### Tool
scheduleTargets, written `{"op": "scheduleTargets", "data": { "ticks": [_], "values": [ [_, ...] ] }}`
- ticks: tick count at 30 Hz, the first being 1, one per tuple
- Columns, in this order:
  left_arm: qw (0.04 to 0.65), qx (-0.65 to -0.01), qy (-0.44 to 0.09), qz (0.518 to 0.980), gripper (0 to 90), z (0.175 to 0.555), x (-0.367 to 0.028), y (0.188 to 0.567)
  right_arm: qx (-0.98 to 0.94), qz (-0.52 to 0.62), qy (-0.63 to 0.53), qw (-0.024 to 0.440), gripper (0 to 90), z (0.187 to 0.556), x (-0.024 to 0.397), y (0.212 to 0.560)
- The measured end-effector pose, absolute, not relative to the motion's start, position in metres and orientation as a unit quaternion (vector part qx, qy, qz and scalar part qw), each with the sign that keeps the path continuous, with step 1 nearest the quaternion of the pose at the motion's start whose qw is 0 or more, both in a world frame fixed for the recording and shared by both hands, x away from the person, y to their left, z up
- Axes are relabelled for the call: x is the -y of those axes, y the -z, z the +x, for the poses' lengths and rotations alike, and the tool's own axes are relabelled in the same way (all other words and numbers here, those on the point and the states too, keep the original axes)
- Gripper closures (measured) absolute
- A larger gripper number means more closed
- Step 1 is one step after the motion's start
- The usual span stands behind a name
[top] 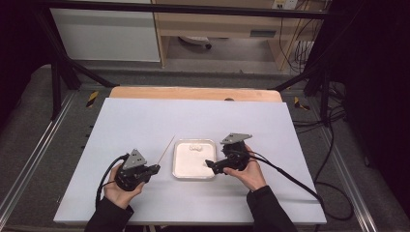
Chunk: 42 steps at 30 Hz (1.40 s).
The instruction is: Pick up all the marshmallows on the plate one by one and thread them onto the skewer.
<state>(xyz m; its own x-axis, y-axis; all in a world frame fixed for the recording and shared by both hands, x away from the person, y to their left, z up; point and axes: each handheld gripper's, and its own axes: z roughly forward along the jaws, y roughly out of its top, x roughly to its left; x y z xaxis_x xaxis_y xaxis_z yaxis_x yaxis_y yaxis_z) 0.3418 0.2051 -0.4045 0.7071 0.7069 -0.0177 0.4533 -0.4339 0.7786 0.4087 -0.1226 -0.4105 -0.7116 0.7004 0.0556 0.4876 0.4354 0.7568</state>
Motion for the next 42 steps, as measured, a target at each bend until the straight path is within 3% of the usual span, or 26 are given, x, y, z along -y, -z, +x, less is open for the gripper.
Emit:
{"op": "scheduleTargets", "data": {
  "ticks": [18, 25, 42],
  "values": [
    [0.402, -0.350, -0.150, 0.832, 88.5, 0.343, -0.205, 0.408, -0.865, 0.323, -0.372, 0.092, 29.5, 0.420, 0.100, 0.433],
    [0.401, -0.349, -0.149, 0.834, 88.5, 0.343, -0.205, 0.408, -0.873, 0.322, -0.352, 0.100, 46.1, 0.420, 0.099, 0.438],
    [0.402, -0.349, -0.149, 0.834, 88.5, 0.343, -0.205, 0.408, -0.879, 0.312, -0.345, 0.102, 65.4, 0.420, 0.098, 0.443]
  ]
}}
